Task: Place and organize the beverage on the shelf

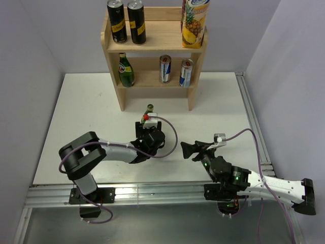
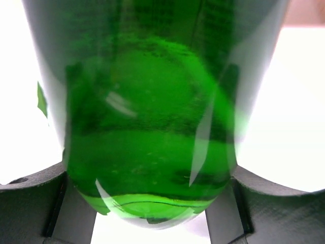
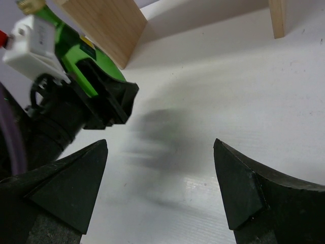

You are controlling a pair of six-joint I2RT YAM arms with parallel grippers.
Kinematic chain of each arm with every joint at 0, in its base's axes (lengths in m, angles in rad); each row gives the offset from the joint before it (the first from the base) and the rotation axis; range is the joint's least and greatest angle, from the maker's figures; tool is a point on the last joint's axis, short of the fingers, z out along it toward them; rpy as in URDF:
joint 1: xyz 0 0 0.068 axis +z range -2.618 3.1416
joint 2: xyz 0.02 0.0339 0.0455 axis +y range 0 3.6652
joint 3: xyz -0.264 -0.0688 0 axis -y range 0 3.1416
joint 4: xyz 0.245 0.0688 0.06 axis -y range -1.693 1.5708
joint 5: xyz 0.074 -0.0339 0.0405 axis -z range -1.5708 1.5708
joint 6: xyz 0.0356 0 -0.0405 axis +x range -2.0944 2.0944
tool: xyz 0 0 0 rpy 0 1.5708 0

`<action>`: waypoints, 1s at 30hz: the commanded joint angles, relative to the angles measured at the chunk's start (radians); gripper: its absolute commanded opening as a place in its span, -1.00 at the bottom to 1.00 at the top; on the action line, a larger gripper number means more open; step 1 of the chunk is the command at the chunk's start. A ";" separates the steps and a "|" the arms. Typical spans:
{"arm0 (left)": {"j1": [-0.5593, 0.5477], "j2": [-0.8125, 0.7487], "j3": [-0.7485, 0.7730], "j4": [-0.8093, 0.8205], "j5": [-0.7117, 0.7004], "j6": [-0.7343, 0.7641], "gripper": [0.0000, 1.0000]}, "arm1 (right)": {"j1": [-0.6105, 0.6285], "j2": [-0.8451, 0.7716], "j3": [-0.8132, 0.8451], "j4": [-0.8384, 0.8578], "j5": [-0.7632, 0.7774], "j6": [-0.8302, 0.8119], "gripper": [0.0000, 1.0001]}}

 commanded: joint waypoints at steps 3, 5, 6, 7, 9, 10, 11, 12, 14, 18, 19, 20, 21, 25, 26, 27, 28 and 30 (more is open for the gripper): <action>0.005 -0.136 0.120 0.022 -0.045 0.109 -0.99 | 0.008 -0.008 -0.010 0.034 0.016 -0.006 0.83; 0.011 -0.162 0.160 -0.004 -0.022 0.141 -0.99 | 0.008 -0.005 -0.010 0.035 0.018 -0.006 0.83; 0.017 -0.170 0.175 -0.017 -0.009 0.149 -0.99 | 0.008 -0.004 -0.011 0.038 0.016 -0.007 0.83; 0.032 -0.177 0.206 -0.022 -0.002 0.158 -0.99 | 0.006 -0.002 -0.013 0.041 0.016 -0.007 0.84; 0.054 -0.196 0.237 -0.037 0.038 0.195 -0.99 | 0.006 -0.002 -0.013 0.045 0.013 -0.009 0.83; 0.081 -0.199 0.276 -0.048 0.047 0.201 -0.99 | 0.006 -0.001 -0.013 0.046 0.013 -0.010 0.83; 0.095 -0.204 0.295 -0.051 0.069 0.222 -0.99 | 0.008 -0.001 -0.013 0.048 0.012 -0.010 0.83; 0.111 -0.202 0.338 -0.070 0.086 0.228 -0.99 | 0.006 0.001 -0.013 0.048 0.012 -0.012 0.83; 0.157 -0.196 0.381 -0.077 0.113 0.259 -0.99 | 0.008 -0.001 -0.013 0.049 0.012 -0.012 0.83; 0.235 -0.145 0.510 -0.120 0.187 0.293 -0.99 | 0.006 -0.002 -0.014 0.054 0.012 -0.016 0.83; 0.261 -0.124 0.551 -0.125 0.202 0.299 -0.99 | 0.008 -0.002 -0.014 0.054 0.013 -0.015 0.84; 0.272 -0.115 0.571 -0.131 0.212 0.305 -0.99 | 0.008 -0.001 -0.016 0.055 0.015 -0.015 0.83; 0.281 -0.107 0.608 -0.140 0.225 0.305 -0.99 | 0.008 -0.001 -0.016 0.057 0.015 -0.016 0.83; 0.318 -0.064 0.669 -0.143 0.262 0.313 -0.99 | 0.006 0.011 -0.016 0.071 0.015 -0.023 0.83; 0.321 -0.046 0.680 -0.146 0.271 0.313 -0.99 | 0.008 0.018 -0.016 0.071 0.015 -0.021 0.83; 0.326 -0.035 0.708 -0.153 0.278 0.313 -0.99 | 0.008 0.021 -0.014 0.072 0.015 -0.021 0.83; 0.330 -0.012 0.720 -0.159 0.276 0.313 -0.99 | 0.008 0.024 -0.014 0.074 0.015 -0.021 0.83; 0.330 0.002 0.738 -0.160 0.281 0.314 -0.99 | 0.008 0.028 -0.014 0.077 0.015 -0.024 0.83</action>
